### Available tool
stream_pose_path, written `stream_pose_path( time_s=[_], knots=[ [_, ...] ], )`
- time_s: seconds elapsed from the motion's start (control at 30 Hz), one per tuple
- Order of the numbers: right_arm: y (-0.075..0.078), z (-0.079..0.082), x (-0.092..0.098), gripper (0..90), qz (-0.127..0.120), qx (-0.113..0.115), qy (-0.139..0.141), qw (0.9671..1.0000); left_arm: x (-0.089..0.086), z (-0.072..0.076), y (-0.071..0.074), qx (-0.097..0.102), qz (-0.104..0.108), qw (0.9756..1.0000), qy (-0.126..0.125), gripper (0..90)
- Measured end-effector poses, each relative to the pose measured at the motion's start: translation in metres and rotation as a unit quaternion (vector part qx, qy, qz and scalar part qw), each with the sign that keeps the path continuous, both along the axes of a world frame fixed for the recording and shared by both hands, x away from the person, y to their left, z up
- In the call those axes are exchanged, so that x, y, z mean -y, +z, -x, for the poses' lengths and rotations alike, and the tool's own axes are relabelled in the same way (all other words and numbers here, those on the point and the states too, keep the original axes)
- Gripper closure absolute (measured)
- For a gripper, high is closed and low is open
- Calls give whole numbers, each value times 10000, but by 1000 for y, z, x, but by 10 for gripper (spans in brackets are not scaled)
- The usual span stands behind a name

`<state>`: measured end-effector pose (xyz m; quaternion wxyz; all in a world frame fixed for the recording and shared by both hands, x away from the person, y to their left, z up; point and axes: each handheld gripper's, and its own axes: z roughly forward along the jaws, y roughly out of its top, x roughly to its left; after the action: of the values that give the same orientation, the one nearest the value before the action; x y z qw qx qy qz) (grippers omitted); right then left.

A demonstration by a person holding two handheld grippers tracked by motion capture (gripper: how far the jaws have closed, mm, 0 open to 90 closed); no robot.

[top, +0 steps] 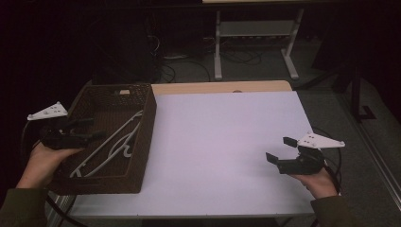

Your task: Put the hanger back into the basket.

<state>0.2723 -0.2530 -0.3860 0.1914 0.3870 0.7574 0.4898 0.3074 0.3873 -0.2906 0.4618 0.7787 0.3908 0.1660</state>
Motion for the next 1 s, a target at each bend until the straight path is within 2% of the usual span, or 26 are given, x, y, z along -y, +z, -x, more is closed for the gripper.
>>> stream_pose_path(
  time_s=[0.07,0.2,0.3,0.53,0.73,0.8,1.0],
  knots=[
    [5,-1,-3,97,-45,41,50,10000,4,1,1,50,157,9999,-9,159],
    [11,-2,-8,95,-104,66,151,9998,17,5,6,221,291,9993,-93,126],
    [15,-2,-10,94,-137,116,171,9997,24,6,7,273,325,9990,-120,113],
    [31,-7,-17,86,-260,344,292,9986,52,11,7,468,633,9964,-309,100],
    [39,-9,-22,71,-367,457,322,9978,70,11,3,470,740,9950,-470,100],
    [42,-10,-24,69,-376,504,326,9975,79,11,2,504,837,9938,-538,100],
    [50,-12,-26,68,-443,583,325,9968,93,10,-1,570,879,9925,-623,100]
  ],
)
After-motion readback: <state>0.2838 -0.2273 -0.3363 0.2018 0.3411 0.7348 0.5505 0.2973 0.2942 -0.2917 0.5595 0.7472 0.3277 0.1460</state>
